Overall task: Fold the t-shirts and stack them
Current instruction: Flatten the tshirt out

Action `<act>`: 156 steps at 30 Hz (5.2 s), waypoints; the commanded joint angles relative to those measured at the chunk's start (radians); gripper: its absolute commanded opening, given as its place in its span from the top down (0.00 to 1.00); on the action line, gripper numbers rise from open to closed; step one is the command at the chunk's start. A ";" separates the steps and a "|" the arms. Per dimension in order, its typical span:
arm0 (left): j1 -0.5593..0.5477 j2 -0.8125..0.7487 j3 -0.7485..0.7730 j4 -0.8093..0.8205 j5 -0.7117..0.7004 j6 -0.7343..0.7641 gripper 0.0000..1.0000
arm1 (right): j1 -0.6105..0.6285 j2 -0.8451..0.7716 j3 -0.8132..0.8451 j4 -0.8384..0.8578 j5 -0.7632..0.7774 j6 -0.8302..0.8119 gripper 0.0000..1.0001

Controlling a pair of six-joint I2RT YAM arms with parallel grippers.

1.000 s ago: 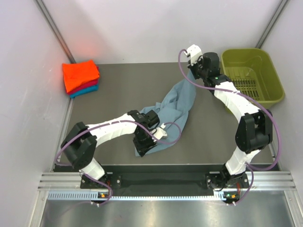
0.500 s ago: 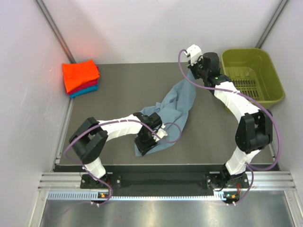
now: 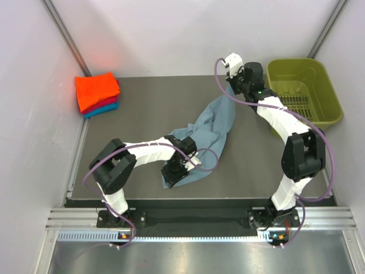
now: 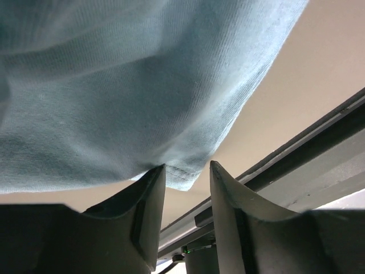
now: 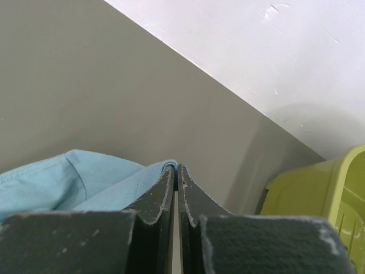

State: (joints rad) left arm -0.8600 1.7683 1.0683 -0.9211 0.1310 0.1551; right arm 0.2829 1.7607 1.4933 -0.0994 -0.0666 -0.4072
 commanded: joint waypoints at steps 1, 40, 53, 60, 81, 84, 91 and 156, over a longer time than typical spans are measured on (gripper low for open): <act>-0.011 0.037 -0.005 -0.004 -0.005 -0.002 0.61 | -0.018 -0.010 0.053 0.041 0.002 0.016 1.00; 0.162 -0.716 0.432 0.516 -0.676 0.679 1.00 | -0.179 -0.671 0.173 -0.148 -0.055 0.176 1.00; 0.167 -0.767 0.665 0.814 -0.633 0.902 1.00 | -0.177 -0.918 0.260 -0.161 0.025 0.197 1.00; 0.231 -0.811 0.731 0.768 -0.522 0.860 1.00 | -0.206 -0.926 0.516 -0.282 0.025 0.209 1.00; 0.368 -0.882 0.271 0.788 -0.387 0.706 1.00 | -0.225 -0.837 0.211 0.010 -0.027 0.153 1.00; 0.368 -0.882 0.039 0.762 -0.363 0.612 1.00 | -0.225 -0.811 0.020 0.033 -0.079 0.114 1.00; 0.401 -0.639 -0.203 0.912 -0.297 0.572 1.00 | -0.195 -0.501 -0.271 0.018 -0.211 0.047 1.00; 0.776 0.613 0.953 1.179 -0.489 0.545 1.00 | -0.119 0.838 0.973 0.425 0.168 0.042 1.00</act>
State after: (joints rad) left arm -0.0906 2.4371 1.9873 0.1413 -0.3939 0.7277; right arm 0.1753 2.6350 2.4619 0.2619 0.0788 -0.3668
